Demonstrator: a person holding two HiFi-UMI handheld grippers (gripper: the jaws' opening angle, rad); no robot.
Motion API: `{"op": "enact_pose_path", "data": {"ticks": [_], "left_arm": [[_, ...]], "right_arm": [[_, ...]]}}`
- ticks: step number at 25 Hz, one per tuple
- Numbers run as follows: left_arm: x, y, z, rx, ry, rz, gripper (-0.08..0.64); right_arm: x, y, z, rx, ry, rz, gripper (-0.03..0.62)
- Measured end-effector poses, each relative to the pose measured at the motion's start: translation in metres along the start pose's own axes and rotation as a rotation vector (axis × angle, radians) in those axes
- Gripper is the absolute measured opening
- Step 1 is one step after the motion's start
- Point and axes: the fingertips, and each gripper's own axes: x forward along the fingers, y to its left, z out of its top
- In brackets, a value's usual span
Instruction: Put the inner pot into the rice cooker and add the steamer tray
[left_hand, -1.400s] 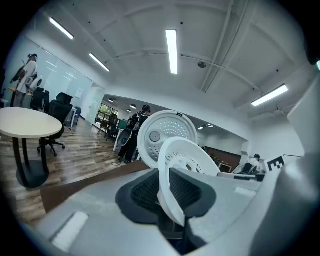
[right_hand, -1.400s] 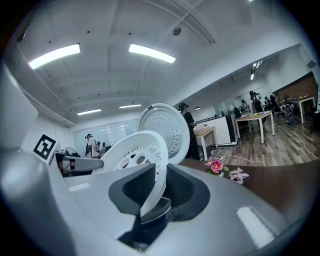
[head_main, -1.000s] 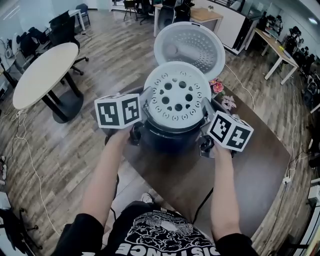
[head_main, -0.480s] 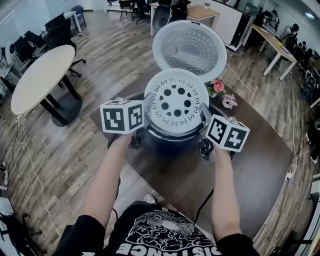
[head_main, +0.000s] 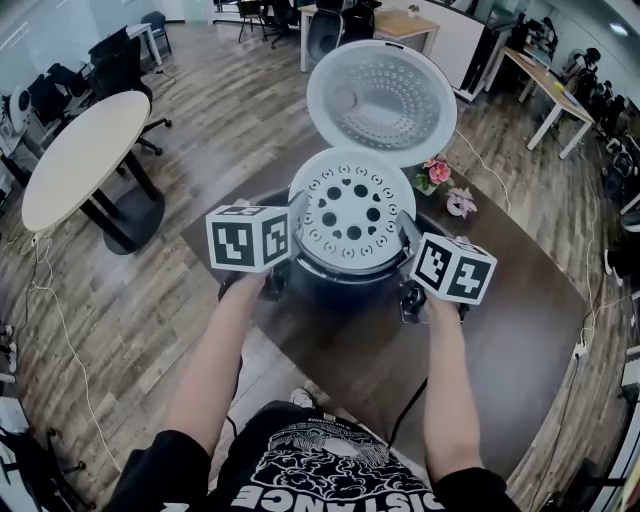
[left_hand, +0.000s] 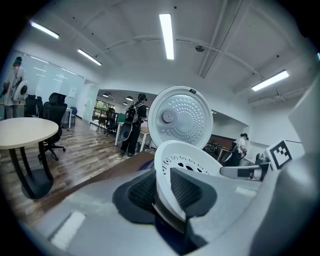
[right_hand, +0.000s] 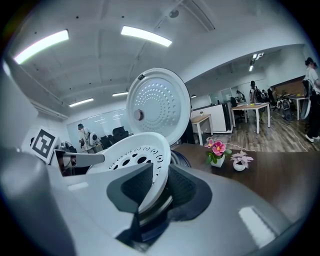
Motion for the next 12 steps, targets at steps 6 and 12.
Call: {"op": "enact_pose_path", "data": {"ticks": [6,12], "left_arm": [[0.0029,0.0030,-0.0047,0.005,0.013,0.007,0.087],[0.0047,-0.0028,-0.0013,0.035,0.006,0.018,0.094]], "right_arm": [[0.0020,0.0008,-0.0005,-0.009,0.003,-0.003,0.104],[0.0009,-0.0034,0.0002,-0.031,0.015,-0.005,0.110]]}}
